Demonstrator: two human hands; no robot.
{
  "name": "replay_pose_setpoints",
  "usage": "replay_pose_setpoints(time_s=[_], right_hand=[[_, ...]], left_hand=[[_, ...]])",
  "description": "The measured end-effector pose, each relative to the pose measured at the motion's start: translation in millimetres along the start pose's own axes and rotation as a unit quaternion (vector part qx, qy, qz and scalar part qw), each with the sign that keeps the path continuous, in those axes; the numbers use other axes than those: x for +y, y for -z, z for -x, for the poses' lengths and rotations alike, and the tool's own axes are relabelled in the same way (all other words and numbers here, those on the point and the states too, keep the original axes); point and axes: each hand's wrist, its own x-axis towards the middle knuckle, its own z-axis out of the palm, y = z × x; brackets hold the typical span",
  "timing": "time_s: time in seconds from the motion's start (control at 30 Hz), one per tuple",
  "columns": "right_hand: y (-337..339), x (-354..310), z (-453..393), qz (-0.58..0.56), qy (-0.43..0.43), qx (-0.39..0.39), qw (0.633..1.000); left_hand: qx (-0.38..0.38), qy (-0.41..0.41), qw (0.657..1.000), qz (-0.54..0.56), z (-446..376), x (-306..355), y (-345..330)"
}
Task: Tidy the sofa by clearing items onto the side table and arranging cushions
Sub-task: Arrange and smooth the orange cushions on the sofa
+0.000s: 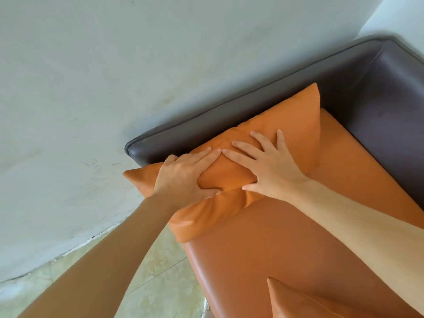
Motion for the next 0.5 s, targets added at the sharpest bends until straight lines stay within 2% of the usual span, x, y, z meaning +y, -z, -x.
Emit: replay_pose_setpoints(time_s=[0.1, 0.27, 0.37, 0.5], right_hand=[[5, 0, 0, -0.039, 0.009, -0.025, 0.999], [-10, -3, -2, -0.046, -0.019, -0.070, 0.996], [-18, -7, -6, -0.039, -0.036, -0.072, 0.996], [-23, -9, -11, -0.044, -0.044, -0.077, 0.995]], left_hand=[[-0.011, 0.002, 1.000, 0.028, 2, -9, -3], [-0.061, 0.000, 0.995, -0.085, 14, 10, -2], [-0.098, 0.004, 0.987, -0.131, 21, 20, -3], [-0.141, 0.029, 0.977, -0.154, 17, 17, -13]])
